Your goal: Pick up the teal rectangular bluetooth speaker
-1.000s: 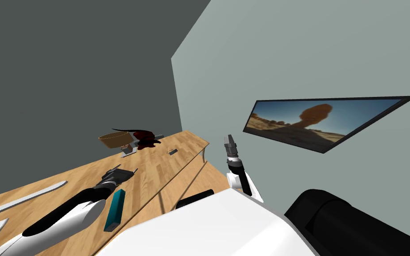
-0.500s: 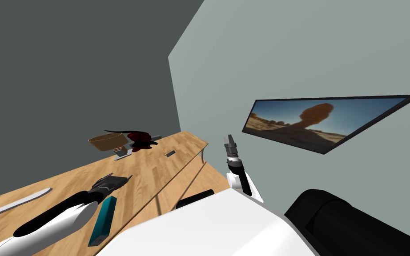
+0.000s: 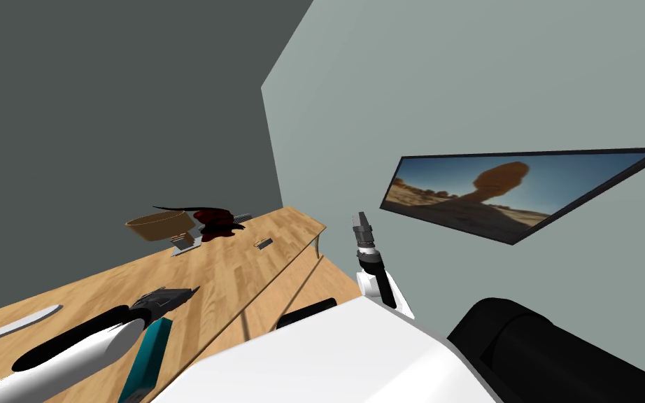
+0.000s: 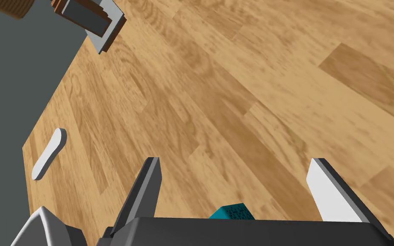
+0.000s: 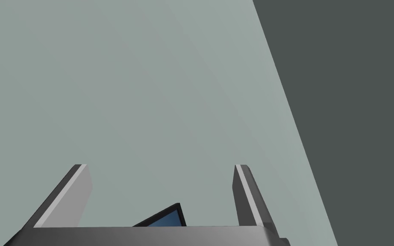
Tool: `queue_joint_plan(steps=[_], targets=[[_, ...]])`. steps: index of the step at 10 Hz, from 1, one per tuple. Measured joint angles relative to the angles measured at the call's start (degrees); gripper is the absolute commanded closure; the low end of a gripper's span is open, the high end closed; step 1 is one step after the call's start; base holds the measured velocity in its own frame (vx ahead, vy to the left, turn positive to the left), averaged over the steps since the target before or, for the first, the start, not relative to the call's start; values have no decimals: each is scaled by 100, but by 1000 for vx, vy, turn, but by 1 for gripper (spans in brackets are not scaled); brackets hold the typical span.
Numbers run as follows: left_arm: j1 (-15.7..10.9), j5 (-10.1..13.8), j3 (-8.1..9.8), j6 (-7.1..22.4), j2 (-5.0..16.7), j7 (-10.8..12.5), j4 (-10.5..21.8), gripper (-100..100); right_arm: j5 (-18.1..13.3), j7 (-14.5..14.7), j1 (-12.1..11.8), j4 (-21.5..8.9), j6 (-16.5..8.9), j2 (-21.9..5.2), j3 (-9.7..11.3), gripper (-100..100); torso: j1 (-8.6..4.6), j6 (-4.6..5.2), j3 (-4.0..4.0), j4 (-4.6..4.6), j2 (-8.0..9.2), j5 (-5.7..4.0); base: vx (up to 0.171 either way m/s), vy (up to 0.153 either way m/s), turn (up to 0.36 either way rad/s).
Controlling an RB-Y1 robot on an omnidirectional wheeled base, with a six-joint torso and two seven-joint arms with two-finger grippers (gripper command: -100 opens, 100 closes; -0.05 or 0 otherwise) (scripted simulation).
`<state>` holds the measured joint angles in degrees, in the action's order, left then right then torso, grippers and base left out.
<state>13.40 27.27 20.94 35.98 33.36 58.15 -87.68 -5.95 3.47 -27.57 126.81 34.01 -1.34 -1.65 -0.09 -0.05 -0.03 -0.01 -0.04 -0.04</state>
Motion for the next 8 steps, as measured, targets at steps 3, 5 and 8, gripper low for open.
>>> queue_joint_plan(steps=[3, 5, 8], targets=[[-95, 198, 108, 454, 171, 367, 416, -100, 0, 0, 0, 0, 0, 0, 0, 0, -2, 0, -1, 0, -2, 0, 34, -30, -4], [-166, 342, 180, 776, 302, 577, 715, -100, 0, 0, 0, 0, 0, 0, 0, 0, -2, 0, -1, 0, -2, -1, 35, -29, 2], [-217, 427, 246, 1172, 351, 884, 1097, -100, 0, 0, 0, 0, 0, 0, 0, 0, 3, 0, -1, 0, -1, 1, 38, -19, 8]])
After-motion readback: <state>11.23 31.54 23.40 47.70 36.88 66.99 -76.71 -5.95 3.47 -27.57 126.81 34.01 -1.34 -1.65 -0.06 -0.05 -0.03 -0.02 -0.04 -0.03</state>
